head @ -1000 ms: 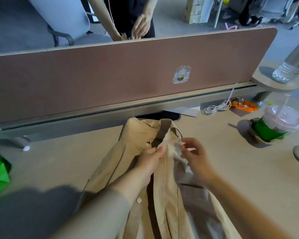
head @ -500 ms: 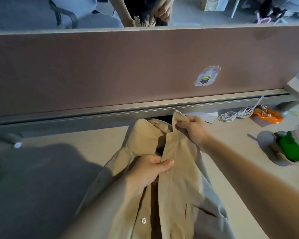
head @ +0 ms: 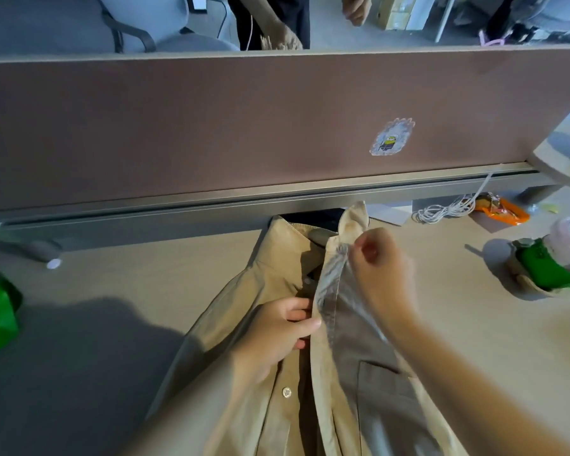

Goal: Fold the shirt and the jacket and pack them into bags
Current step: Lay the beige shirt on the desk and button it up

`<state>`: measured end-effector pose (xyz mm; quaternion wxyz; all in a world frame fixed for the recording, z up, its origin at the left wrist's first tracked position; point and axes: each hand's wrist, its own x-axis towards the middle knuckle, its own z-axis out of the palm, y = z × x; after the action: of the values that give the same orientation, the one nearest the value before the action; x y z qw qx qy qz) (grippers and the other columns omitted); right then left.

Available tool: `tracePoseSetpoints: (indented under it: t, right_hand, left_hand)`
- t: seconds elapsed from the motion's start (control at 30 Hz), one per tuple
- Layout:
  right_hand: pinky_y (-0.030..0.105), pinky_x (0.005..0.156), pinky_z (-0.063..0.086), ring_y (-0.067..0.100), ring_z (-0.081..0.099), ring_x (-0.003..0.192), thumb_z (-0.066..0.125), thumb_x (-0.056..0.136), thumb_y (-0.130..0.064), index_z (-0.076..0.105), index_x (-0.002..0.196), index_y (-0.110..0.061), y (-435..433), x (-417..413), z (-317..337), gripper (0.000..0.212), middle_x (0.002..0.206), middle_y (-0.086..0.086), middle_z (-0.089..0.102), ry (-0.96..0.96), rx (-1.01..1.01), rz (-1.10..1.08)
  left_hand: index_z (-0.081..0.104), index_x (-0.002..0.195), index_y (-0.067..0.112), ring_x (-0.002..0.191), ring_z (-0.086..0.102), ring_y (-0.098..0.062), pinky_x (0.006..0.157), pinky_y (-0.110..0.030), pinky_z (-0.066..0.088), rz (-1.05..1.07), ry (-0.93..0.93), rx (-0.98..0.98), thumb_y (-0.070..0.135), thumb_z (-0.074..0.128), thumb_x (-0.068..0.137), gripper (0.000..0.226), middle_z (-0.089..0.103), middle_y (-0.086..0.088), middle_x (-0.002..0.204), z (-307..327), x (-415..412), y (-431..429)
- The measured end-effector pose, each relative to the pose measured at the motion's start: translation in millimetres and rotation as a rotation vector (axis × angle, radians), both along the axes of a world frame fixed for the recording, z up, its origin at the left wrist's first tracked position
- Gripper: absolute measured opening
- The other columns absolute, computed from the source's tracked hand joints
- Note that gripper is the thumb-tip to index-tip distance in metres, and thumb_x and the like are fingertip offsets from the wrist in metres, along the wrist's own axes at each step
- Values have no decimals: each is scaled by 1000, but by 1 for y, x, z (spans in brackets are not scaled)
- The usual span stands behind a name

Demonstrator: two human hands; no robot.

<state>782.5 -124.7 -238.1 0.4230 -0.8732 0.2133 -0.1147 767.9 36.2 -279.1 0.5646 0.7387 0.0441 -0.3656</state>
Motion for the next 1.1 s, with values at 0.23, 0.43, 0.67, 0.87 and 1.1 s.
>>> tracePoseSetpoints:
  t: [0.23,0.43,0.67,0.87,1.1]
  right_hand:
    - [10,75,41,8,56,92,50,89,-4,69,102,-22,15,-56,-43,30,103,-10,57,215,-56,103]
    - [-14,84,16,-2,41,114,46,87,7,66,118,-18,7,-84,-70,44,118,-17,51,210,-29,205]
    - [-14,87,15,-18,41,107,52,87,5,69,113,-20,3,-89,-86,40,120,-17,56,142,14,125]
    - [2,99,17,-5,34,123,49,96,-15,58,129,-22,11,-93,-78,35,136,-13,47,238,-52,231]
    - [29,105,34,19,38,128,42,95,-18,24,148,-34,14,-82,-67,58,134,-2,44,372,-166,309]
  left_hand:
    - [60,119,9,81,66,-16,71,-27,57,113,-3,18,10,70,83,37,67,-1,90,-22,-19,2]
    - [55,97,26,67,60,-8,55,-18,46,172,-350,343,27,79,74,33,60,6,76,-48,-39,11]
    - [50,101,31,59,52,-8,51,-17,34,131,-488,415,40,77,73,40,52,7,66,-54,-38,8]
    - [57,103,28,49,60,-13,42,-28,49,148,-383,336,41,65,84,24,51,7,57,-53,-35,11]
    - [55,101,28,45,55,-10,37,-18,38,152,-333,274,39,63,87,20,51,5,62,-52,-36,11]
